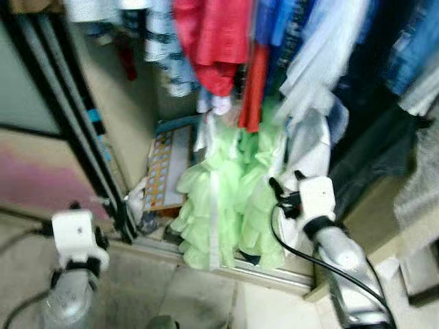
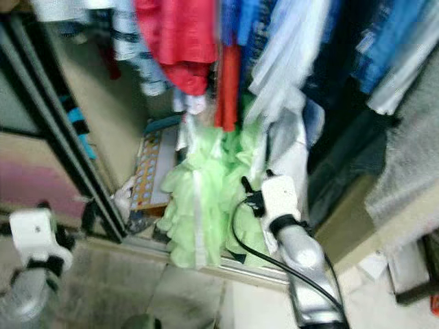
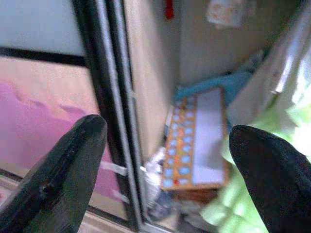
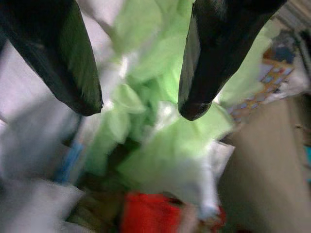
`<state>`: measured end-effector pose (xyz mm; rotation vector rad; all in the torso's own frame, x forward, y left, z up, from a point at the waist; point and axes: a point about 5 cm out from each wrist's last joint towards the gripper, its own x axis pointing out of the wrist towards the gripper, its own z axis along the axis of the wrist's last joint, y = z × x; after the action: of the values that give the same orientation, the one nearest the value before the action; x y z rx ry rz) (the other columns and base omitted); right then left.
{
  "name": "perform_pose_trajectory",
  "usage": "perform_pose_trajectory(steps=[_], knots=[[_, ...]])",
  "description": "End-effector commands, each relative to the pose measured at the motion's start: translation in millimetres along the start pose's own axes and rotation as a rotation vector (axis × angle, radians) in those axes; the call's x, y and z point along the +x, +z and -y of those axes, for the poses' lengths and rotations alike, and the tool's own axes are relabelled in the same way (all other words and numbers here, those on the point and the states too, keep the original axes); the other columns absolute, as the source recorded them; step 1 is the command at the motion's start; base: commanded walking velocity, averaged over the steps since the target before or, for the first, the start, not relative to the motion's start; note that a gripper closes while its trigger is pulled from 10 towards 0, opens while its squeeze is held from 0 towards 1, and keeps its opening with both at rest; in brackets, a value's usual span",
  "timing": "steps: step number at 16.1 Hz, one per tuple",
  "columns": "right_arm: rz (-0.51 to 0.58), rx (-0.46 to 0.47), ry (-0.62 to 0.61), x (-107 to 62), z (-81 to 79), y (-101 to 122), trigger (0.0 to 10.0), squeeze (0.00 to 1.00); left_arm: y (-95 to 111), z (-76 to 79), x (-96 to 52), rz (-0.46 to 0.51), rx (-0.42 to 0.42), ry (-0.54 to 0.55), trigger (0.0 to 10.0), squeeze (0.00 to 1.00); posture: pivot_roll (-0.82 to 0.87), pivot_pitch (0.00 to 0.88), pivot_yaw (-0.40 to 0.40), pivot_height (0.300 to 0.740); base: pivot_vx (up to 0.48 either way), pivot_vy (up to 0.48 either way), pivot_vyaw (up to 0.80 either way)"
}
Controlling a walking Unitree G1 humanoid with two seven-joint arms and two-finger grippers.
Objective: Clean up the room
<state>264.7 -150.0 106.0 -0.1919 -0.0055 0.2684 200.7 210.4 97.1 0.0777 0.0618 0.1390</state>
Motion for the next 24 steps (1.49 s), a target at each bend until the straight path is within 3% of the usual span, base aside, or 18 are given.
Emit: perform_pose_trajectory(steps=[1,3,8,10,19,21,24], knots=[[0.019,-0.011,0.001,5.2,-1.3,6.9,10.0,0.00,1.0,2.7,1.6,0.001,0.004,-0.004,10.0,0.00,0.12,0.000,-0.024,0.740,0.000,0.000,0.80],[0.034,0.003,-0.023,16.3,-0.6,12.7,10.0,0.00,6.6,9.2,7.2,0.045,-0.018,-0.054,10.0,0.00,0.12,0.000,-0.028,0.740,0.000,0.000,0.80],[0.060,0.036,-0.033,33.3,-11.7,20.7,10.0,0.00,10.1,13.2,15.7,0.045,0.025,-0.013,10.0,0.00,0.13,0.000,-0.030,0.740,0.000,0.000,0.80],[0.060,0.034,-0.037,36.0,-12.1,20.6,10.0,0.00,9.3,16.2,17.5,0.043,0.057,-0.013,10.0,0.00,0.13,0.000,-0.025,0.740,0.000,0.000,0.80],[0.066,-0.007,-0.035,44.2,-8.8,19.6,10.0,0.00,5.4,28.8,30.3,0.034,0.022,-0.030,10.0,0.00,0.11,0.000,-0.040,0.740,0.000,0.000,0.72],[0.078,-0.012,-0.034,47.2,-7.7,22.2,10.0,0.00,6.5,27.8,32.7,0.039,0.080,0.037,10.0,0.00,0.11,0.000,-0.045,0.740,0.000,0.000,0.80],[0.086,-0.016,-0.038,51.0,-6.2,23.7,10.0,0.00,8.1,29.1,37.2,0.053,0.052,-0.008,10.0,0.00,0.11,0.000,-0.046,0.740,0.000,0.000,0.80]])
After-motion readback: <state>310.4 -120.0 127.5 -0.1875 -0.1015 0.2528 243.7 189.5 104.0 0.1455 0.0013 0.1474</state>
